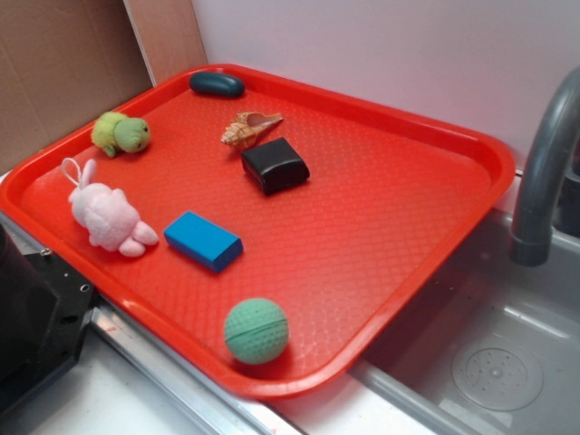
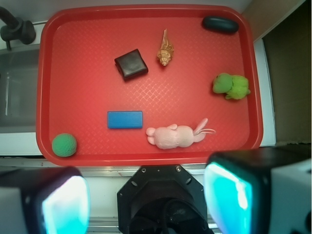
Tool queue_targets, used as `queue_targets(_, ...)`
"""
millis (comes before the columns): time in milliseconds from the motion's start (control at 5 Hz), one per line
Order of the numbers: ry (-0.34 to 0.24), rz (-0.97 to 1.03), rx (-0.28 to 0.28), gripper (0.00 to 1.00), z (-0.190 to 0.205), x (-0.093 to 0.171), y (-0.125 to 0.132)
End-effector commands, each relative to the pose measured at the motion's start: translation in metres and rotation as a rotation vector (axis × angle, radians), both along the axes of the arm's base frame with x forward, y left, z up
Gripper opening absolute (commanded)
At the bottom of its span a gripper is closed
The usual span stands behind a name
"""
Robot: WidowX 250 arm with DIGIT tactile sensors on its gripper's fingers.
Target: Grab the green animal.
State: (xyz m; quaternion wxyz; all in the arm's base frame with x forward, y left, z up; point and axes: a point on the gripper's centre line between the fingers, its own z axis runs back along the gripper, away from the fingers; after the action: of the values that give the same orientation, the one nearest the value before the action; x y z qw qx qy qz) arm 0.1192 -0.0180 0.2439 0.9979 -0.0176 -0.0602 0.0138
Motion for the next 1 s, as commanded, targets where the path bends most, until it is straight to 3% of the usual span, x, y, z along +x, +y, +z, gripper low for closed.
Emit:
queue_targets(0, 0.000, 0.000, 0.000, 1.00, 0.000, 0.000, 0.000)
queue_targets(200, 0.028, 0.219, 0.028, 1.00, -0.035, 0.034, 0.041)
queue_targets(400, 0.062, 0.468, 0.010, 1.00, -0.075, 0.046, 0.072)
queue_targets(800, 0.062, 0.468, 0.010, 1.00, -0.075, 0.046, 0.072)
